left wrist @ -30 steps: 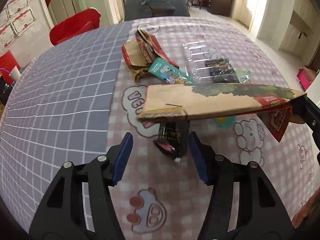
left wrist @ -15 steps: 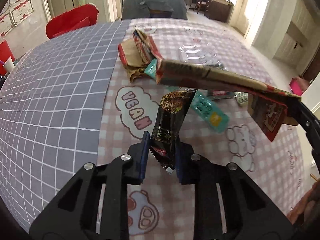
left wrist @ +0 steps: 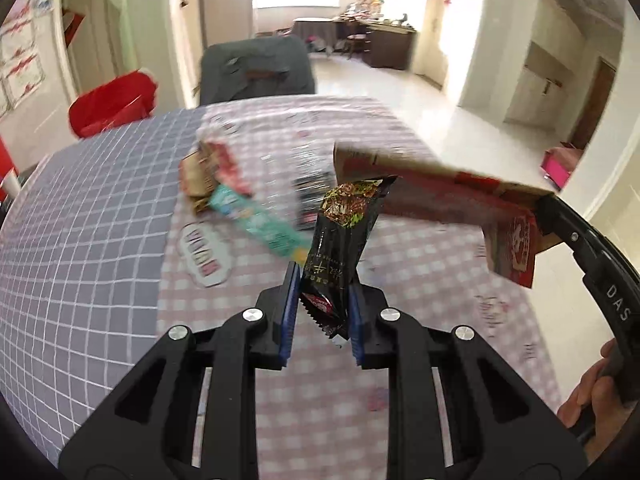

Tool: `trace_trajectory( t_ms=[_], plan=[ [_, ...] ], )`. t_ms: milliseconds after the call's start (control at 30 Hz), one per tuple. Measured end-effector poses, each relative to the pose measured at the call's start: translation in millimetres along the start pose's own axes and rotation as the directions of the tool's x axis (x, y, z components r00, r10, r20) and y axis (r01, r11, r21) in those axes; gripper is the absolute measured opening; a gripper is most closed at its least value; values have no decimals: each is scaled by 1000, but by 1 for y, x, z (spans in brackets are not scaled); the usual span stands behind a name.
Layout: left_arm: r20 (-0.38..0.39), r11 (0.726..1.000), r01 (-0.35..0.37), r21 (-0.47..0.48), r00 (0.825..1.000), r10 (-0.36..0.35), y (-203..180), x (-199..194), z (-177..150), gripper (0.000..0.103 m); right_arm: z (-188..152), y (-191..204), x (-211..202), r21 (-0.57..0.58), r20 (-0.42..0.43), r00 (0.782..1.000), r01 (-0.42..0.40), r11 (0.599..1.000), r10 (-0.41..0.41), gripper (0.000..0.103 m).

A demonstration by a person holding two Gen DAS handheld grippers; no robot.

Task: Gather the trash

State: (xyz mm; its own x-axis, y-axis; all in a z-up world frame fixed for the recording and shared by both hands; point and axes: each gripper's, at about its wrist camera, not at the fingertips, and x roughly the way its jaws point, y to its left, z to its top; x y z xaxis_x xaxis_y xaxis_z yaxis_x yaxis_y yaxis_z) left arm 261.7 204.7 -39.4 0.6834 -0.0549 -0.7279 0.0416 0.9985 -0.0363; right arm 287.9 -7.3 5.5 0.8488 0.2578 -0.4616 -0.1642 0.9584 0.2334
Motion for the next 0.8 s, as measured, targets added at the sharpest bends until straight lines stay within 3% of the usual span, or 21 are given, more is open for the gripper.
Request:
trace_trajectory(
  t_ms=[233, 400, 533, 633, 700, 800],
  plan=[
    [-12, 992, 77, 98, 997, -77, -82, 8, 7, 22, -7, -63, -36, 63, 21, 997, 72, 995, -73, 3],
    [-38, 985, 102, 137, 995, -97, -119, 18, 3, 22, -22, -86, -36, 78, -25, 997, 73, 994, -71, 3],
    [-84, 984, 108, 141, 992, -97, -126, 34, -3, 22, -35, -97, -13, 81, -121, 991, 63, 995, -53, 5],
    [-103, 983, 110, 144, 990, -96, -126, 44, -6, 22, -49, -102, 11, 83, -197, 979, 73, 994, -55, 15],
    [-116, 982, 109, 152, 989, -92, -127, 50, -9, 22, -56, -103, 26, 48, -248, 960, 149, 988, -132, 42],
    [-129, 981, 114, 154, 987, -95, -126, 58, -10, 22, -63, -118, 38, 127, -276, 957, 122, 984, -83, 42]
  ],
)
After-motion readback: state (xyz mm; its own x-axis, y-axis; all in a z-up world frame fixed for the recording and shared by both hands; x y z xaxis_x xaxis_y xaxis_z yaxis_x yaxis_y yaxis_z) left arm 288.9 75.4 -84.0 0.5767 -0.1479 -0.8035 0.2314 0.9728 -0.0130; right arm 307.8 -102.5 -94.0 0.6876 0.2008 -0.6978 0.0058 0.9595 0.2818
